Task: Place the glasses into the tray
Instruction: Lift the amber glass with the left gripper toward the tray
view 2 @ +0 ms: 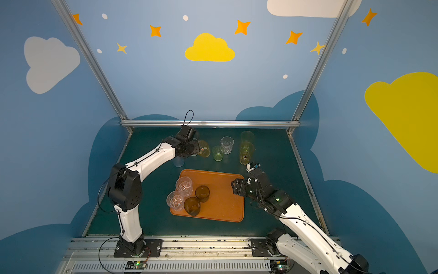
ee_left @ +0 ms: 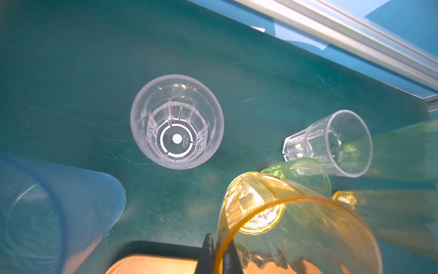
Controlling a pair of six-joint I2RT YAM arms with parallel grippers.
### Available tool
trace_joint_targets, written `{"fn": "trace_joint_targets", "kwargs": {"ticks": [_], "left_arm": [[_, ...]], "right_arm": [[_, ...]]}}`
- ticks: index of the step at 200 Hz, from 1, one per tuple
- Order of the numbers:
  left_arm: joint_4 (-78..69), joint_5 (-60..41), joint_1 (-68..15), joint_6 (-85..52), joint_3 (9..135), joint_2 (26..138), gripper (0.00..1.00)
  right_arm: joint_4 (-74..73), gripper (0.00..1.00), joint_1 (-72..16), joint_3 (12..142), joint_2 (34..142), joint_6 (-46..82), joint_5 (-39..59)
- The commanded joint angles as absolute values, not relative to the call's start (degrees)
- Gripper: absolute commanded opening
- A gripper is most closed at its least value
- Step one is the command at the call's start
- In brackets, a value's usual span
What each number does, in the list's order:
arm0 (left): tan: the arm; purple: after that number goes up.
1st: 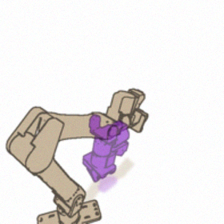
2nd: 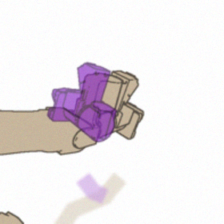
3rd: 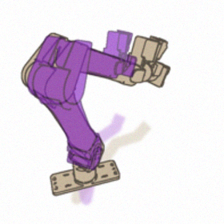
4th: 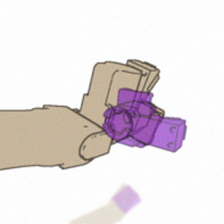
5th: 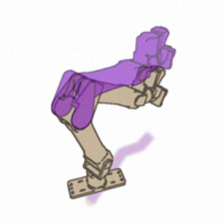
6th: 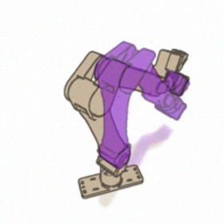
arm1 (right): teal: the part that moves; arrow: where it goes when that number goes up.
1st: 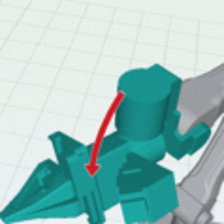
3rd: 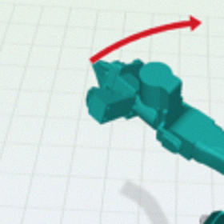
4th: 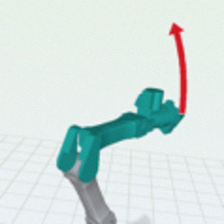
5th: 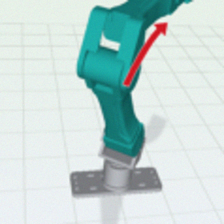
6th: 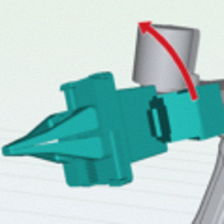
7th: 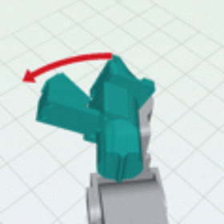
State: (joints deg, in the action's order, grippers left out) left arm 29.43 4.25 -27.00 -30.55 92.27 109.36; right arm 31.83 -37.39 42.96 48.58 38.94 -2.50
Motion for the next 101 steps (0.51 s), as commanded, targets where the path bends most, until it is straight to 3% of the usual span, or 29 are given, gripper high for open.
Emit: {"fn": "trace_joint_targets", "kwargs": {"ticks": [1,101], "left_arm": [[28.58,4.44,-26.76,-29.58,90.47,105.93,0.04],[24.18,2.84,-28.1,-28.42,79.85,91.84,0.04]], "right_arm": [[30.5,0.83,-37.0,45.16,49.42,38.5,-0.85],[26.31,0.83,-36.82,46.47,54.9,40.6,4.67]]}}
